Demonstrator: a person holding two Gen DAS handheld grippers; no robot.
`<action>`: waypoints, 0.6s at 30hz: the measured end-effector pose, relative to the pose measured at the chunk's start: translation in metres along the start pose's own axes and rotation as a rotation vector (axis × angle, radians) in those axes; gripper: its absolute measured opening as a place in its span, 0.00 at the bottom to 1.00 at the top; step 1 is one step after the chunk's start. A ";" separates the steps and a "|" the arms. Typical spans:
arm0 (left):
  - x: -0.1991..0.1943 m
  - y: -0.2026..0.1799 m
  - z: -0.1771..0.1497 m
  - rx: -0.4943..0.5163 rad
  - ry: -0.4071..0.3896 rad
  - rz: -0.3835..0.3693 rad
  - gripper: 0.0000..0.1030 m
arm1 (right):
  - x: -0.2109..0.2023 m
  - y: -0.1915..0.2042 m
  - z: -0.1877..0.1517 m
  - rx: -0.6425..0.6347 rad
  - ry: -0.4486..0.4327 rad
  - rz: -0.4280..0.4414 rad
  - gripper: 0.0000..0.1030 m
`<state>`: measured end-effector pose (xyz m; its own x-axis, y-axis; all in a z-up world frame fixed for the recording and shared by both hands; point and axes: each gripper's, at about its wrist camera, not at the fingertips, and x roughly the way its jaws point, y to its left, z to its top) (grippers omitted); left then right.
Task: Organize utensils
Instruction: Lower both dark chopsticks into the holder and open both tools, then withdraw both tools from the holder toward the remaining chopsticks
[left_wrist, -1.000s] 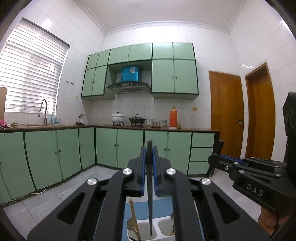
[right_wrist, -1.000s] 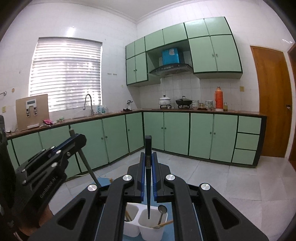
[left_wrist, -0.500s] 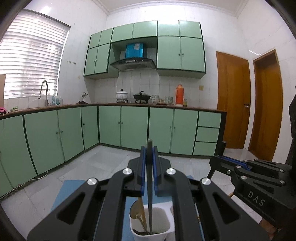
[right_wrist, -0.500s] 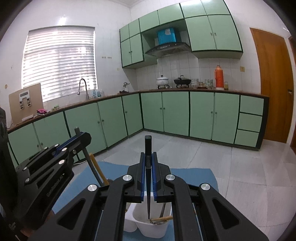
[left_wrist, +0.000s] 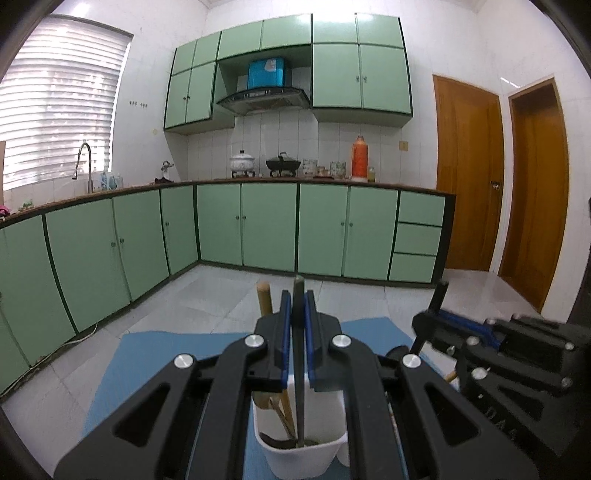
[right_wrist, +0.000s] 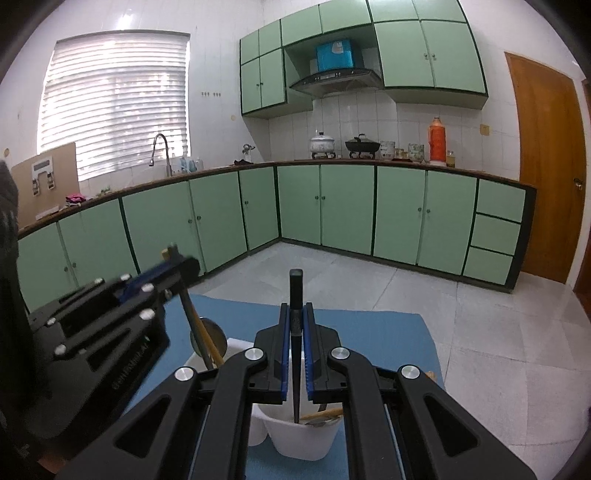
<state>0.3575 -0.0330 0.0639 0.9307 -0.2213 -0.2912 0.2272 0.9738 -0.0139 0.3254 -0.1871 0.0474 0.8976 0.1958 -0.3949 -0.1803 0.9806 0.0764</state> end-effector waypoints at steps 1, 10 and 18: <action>0.000 0.001 -0.002 0.002 -0.002 0.006 0.06 | 0.001 0.000 -0.001 0.002 0.002 0.001 0.07; -0.013 0.007 0.002 -0.014 -0.010 0.004 0.21 | -0.011 -0.014 0.002 0.038 -0.020 -0.025 0.11; -0.048 0.018 0.003 -0.044 -0.062 0.001 0.56 | -0.049 -0.035 0.004 0.091 -0.090 -0.055 0.43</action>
<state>0.3172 -0.0053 0.0802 0.9474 -0.2215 -0.2310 0.2143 0.9751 -0.0564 0.2893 -0.2306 0.0673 0.9384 0.1368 -0.3173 -0.0960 0.9854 0.1410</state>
